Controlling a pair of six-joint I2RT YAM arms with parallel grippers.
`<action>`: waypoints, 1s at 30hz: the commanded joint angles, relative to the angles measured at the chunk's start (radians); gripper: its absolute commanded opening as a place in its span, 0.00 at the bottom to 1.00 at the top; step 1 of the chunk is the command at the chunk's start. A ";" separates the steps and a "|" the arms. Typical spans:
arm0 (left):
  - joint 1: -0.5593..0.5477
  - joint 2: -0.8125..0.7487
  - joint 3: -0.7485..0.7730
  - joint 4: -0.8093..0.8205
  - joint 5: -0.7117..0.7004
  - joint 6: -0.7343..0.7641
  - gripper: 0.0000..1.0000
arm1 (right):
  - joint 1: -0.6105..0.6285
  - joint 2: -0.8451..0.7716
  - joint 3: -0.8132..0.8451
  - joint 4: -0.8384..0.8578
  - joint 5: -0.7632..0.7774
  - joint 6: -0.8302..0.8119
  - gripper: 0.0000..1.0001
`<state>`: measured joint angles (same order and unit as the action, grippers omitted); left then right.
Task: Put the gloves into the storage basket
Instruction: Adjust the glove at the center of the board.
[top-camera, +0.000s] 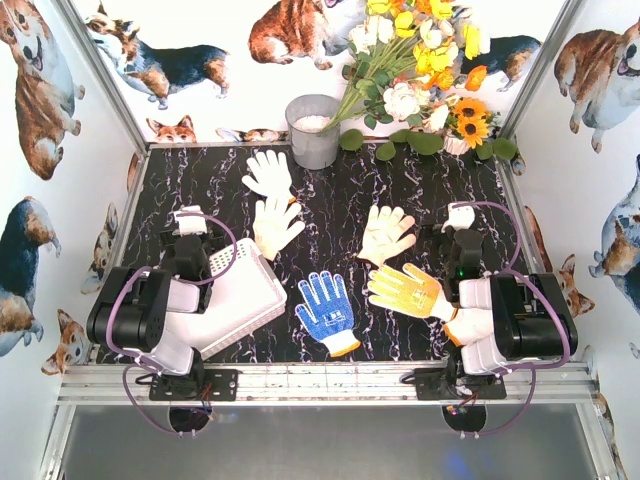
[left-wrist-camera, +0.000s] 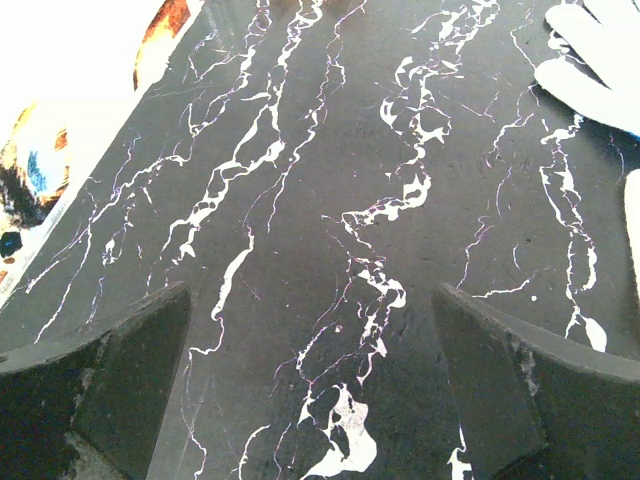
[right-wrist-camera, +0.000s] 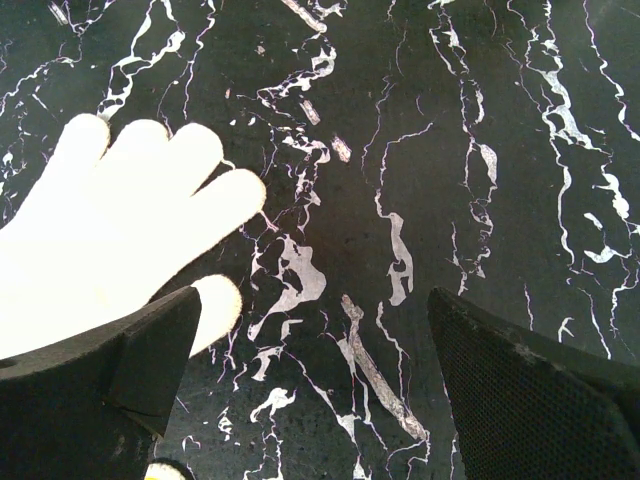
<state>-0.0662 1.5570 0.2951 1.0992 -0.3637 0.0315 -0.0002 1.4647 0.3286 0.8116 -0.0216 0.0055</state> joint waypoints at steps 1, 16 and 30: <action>-0.004 0.003 -0.005 0.039 -0.007 0.004 1.00 | 0.003 -0.001 -0.005 0.047 0.013 0.000 1.00; 0.031 0.001 0.012 0.001 0.051 -0.017 1.00 | 0.004 -0.001 -0.003 0.046 0.016 0.000 1.00; 0.026 -0.549 0.074 -0.567 -0.089 -0.187 1.00 | -0.049 -0.589 0.127 -0.684 0.220 0.351 1.00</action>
<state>-0.0444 1.1549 0.2749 0.8627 -0.4202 -0.0498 -0.0090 1.0225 0.3332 0.4690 0.1860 0.1955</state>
